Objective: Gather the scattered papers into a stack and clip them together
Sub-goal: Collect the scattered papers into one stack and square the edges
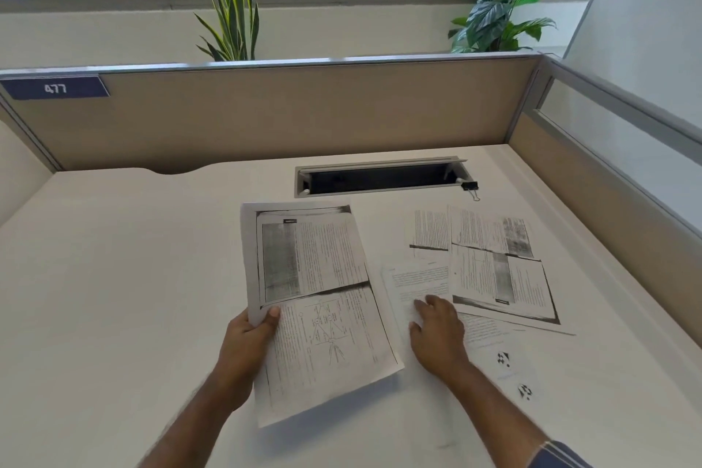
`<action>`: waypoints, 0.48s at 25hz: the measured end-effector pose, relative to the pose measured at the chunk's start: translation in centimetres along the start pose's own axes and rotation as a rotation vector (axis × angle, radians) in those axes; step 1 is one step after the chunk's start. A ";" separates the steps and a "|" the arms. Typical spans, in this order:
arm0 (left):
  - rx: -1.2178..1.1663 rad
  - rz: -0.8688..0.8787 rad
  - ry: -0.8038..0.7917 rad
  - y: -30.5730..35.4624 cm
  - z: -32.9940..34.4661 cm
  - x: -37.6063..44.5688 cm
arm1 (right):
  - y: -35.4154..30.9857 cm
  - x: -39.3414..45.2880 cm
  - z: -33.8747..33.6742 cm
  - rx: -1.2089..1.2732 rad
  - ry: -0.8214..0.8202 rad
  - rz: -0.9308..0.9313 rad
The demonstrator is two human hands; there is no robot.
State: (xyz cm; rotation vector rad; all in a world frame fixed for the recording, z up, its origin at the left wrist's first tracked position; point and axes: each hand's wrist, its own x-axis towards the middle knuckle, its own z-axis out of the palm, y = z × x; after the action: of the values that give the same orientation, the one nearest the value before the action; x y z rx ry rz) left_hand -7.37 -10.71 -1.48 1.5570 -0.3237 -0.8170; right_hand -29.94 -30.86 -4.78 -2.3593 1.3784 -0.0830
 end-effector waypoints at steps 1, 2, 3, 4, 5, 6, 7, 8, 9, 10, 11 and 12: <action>-0.001 -0.002 0.001 -0.1 0.1 -0.1 | -0.9 0.5 0.1 0.028 -0.020 -0.015; -0.002 -0.005 -0.001 -0.1 0.1 -0.1 | -1.7 0.9 0.1 0.065 -0.046 -0.034; -0.004 -0.008 -0.004 -0.1 0.1 -0.1 | -2.5 1.3 0.0 0.105 -0.077 -0.057; -0.006 -0.011 -0.007 -0.1 0.1 -0.2 | -3.2 1.7 0.0 0.148 -0.106 -0.088; -0.006 -0.012 -0.006 -0.1 0.1 -0.2 | -3.8 1.9 -0.1 0.202 -0.125 -0.116; -0.005 -0.012 -0.003 -0.1 -0.1 -0.2 | -4.1 2.1 -0.2 0.271 -0.115 -0.129; -0.008 -0.012 -0.001 -0.1 -0.2 -0.2 | -4.2 2.2 -0.4 0.339 -0.068 -0.120; -0.011 -0.012 0.000 -0.1 -0.3 -0.3 | -4.1 2.4 -0.8 0.369 0.027 -0.091; -0.015 -0.014 0.000 -0.1 -0.4 -0.3 | -3.7 2.7 -1.2 0.329 0.150 -0.048; -0.017 -0.019 -0.002 -0.2 -0.5 -0.4 | -3.1 3.1 -1.6 0.242 0.250 0.006; -0.018 -0.024 -0.001 -0.2 -0.5 -0.4 | -2.2 3.6 -1.8 0.151 0.289 0.064; -0.017 -0.028 0.000 -0.3 -0.6 -0.4 | -1.3 4.1 -1.9 0.078 0.265 0.125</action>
State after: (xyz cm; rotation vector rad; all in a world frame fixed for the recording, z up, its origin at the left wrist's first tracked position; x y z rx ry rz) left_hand -7.38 -9.96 -1.61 1.5492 -0.2948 -0.8396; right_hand -27.25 -34.38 -3.13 -2.2534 1.6087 -0.4200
